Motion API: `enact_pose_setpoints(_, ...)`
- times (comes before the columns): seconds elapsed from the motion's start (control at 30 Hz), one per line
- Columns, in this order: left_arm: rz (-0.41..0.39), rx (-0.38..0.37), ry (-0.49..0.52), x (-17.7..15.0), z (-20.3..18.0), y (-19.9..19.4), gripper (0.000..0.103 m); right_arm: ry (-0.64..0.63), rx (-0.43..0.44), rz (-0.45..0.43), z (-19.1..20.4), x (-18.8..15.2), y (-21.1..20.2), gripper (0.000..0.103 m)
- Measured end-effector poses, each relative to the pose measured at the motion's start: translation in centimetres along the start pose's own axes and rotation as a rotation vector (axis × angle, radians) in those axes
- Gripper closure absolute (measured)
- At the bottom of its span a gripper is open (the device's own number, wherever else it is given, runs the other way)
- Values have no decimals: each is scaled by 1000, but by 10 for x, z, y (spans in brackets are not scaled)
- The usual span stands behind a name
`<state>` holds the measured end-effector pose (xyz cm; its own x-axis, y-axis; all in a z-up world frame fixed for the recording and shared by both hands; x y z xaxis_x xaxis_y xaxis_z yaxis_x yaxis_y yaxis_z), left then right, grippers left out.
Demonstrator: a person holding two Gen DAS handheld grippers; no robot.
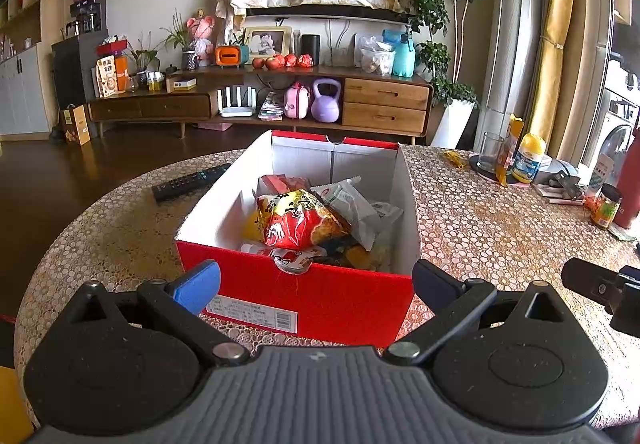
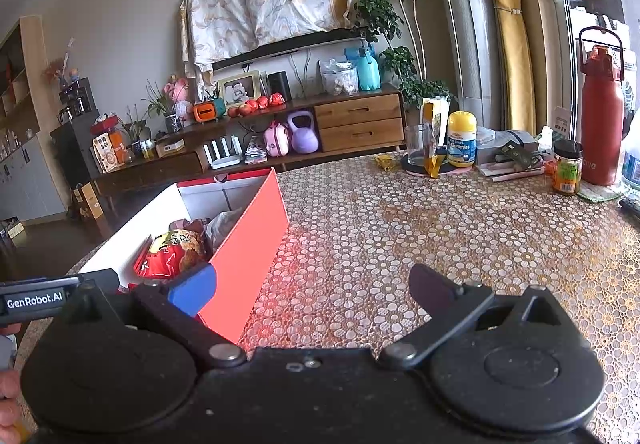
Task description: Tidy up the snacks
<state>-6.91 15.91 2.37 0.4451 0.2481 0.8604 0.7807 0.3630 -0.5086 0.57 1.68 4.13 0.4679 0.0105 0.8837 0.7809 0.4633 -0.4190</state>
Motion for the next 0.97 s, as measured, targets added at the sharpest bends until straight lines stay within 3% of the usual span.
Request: enact_pose_setpoints(0.97, -4, -1, 1, 1, 0, -4, 0, 0, 0, 2, 2, -1, -2, 0)
Point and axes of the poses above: each gripper's, at about its wrist camera, not at the fingertips, and y roughly the way its jaws point, z to its left, x to its top, the point moved 4 cm from there along y, roughly the way its jaws point, and after that the axes turned 2 degrees about -z, right-handed, at the moved point
